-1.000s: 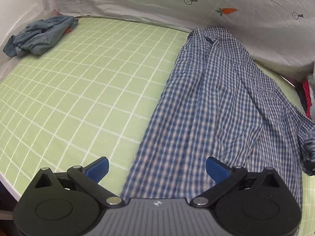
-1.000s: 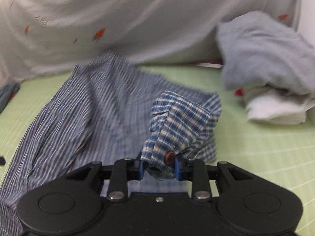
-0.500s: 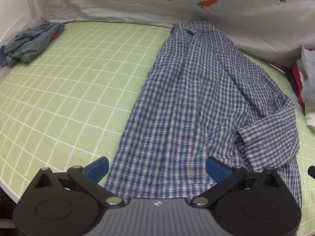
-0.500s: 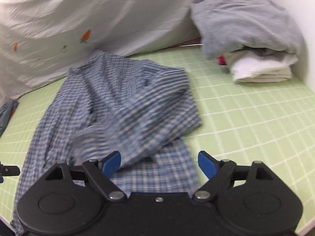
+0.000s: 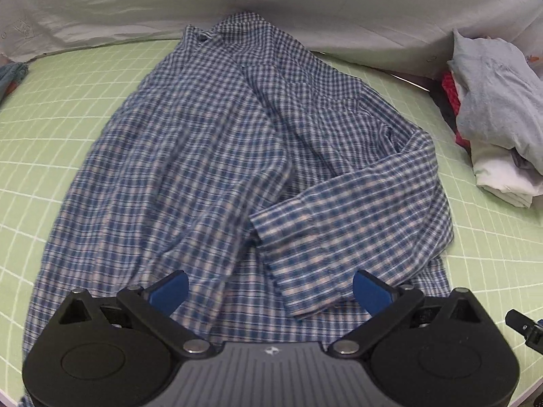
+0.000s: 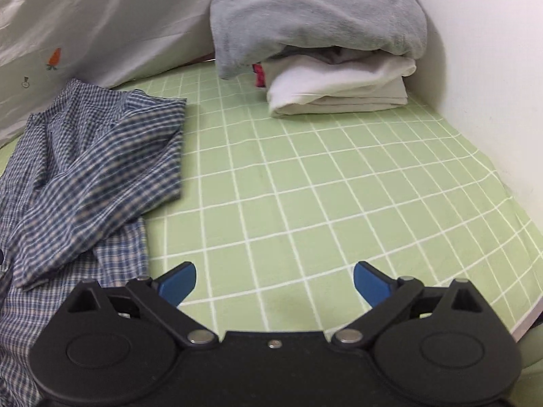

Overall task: Fold clothes
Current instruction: 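Release the cuff onto the shirt body and withdraw the right gripper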

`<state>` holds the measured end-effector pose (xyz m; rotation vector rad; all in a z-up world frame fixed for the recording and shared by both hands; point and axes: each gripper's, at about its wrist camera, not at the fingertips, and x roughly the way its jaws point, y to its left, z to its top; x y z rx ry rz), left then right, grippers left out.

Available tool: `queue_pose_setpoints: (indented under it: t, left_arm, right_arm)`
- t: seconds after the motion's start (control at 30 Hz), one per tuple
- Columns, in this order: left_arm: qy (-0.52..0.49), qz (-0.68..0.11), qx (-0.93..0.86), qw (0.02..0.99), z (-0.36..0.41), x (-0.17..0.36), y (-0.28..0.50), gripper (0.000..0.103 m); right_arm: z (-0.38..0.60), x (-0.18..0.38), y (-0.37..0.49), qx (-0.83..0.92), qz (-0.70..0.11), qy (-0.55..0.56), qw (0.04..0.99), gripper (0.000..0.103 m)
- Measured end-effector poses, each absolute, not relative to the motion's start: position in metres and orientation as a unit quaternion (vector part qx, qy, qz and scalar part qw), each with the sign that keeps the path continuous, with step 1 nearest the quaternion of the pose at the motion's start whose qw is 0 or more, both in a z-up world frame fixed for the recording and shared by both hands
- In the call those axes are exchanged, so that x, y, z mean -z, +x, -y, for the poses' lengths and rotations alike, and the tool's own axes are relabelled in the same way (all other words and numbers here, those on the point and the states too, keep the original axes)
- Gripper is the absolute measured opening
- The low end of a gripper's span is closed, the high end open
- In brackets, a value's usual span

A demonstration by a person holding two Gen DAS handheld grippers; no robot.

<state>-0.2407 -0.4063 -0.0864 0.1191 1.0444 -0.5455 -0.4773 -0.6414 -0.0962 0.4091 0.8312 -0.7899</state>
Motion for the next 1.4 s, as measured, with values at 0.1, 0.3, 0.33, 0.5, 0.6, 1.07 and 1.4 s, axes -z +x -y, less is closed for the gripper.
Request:
queue_pose_setpoints:
  t: [0.1,0.3,0.33,0.5,0.6,1.07,1.4]
  left_arm:
    - [0.05,-0.509,0.253,0.821,0.424,0.097,-0.239,0.093]
    - [0.053,-0.541,0.235,0.806,0.441,0.113,-0.232,0.075]
    - [0.056,-0.542,0.237,0.805,0.442,0.115,-0.232,0.07]
    - [0.071,-0.529,0.246,0.809,0.445,0.112,-0.231,0.025]
    - [0.073,-0.518,0.26,0.812,0.441,0.101,-0.228,0.0]
    - [0.022,-0.441,0.302,0.845,0.38,0.014,-0.157,0.0]
    - [0.001,-0.379,0.299,0.876,0.287,-0.019,-0.046,0.0]
  right_arm:
    - [0.659,0.101,-0.481,0.372,-0.398,0.189,0.817,0.1]
    - [0.68,0.111,-0.482,0.361,-0.412,0.185,0.816,0.1]
    - [0.681,0.112,-0.481,0.36,-0.414,0.186,0.815,0.1]
    - [0.682,0.117,-0.474,0.349,-0.417,0.189,0.817,0.1]
    - [0.679,0.12,-0.467,0.346,-0.419,0.192,0.817,0.1]
    - [0.61,0.109,-0.409,0.33,-0.391,0.178,0.841,0.1]
    - [0.564,0.122,-0.328,0.385,-0.382,0.18,0.821,0.1]
